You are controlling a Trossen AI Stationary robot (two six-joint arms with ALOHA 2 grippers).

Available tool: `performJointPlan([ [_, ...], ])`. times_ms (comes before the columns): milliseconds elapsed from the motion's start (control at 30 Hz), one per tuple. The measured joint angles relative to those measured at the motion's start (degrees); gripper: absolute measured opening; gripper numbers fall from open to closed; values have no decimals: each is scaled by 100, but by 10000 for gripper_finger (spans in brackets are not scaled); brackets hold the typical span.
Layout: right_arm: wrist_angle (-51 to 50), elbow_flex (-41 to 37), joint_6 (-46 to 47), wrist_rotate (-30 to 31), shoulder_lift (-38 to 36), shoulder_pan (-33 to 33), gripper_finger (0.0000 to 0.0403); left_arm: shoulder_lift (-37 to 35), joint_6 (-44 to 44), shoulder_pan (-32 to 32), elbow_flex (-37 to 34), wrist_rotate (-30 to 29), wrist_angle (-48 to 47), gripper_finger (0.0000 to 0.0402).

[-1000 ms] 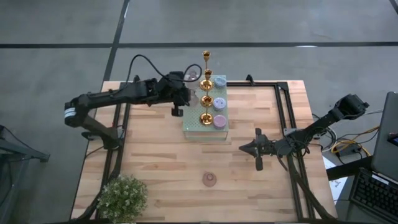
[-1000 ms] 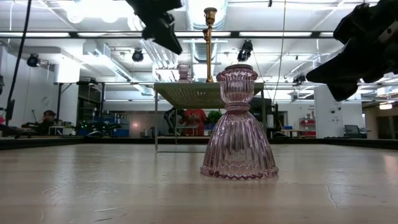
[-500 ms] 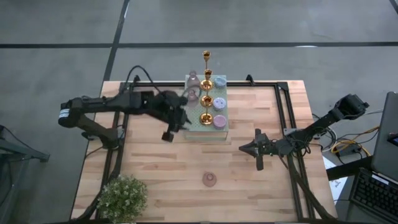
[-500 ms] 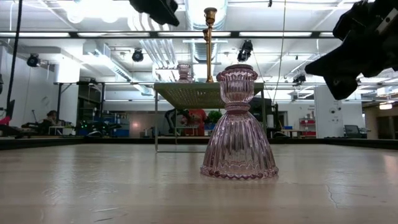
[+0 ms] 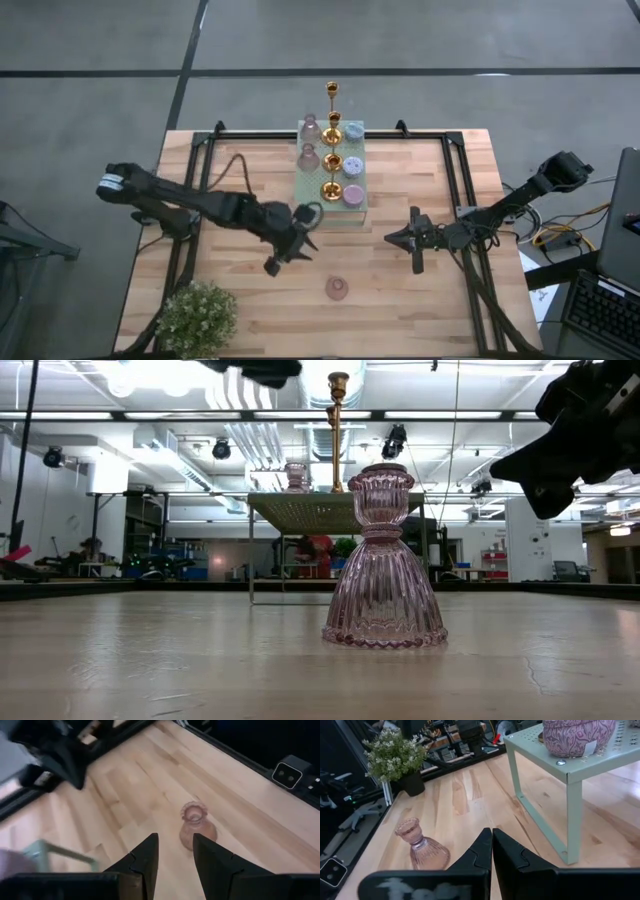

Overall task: Pick & Place candle stick holders
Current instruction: Put the pink glass candle holder on the shelf aligned with the other pink glass candle holders

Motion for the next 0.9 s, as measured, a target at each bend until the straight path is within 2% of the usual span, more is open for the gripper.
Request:
performJointPlan([
  [367, -67, -25, -12, 60, 0, 0, 8, 1258, 140, -260, 565, 1, 186, 124],
  [633, -137, -25, 28, 59, 0, 0, 8, 1880, 445, -470, 936, 199, 175, 124],
  [900, -181, -27, 48, 58, 1, 0, 8, 2469, 781, -588, 1234, 116, 181, 124],
])
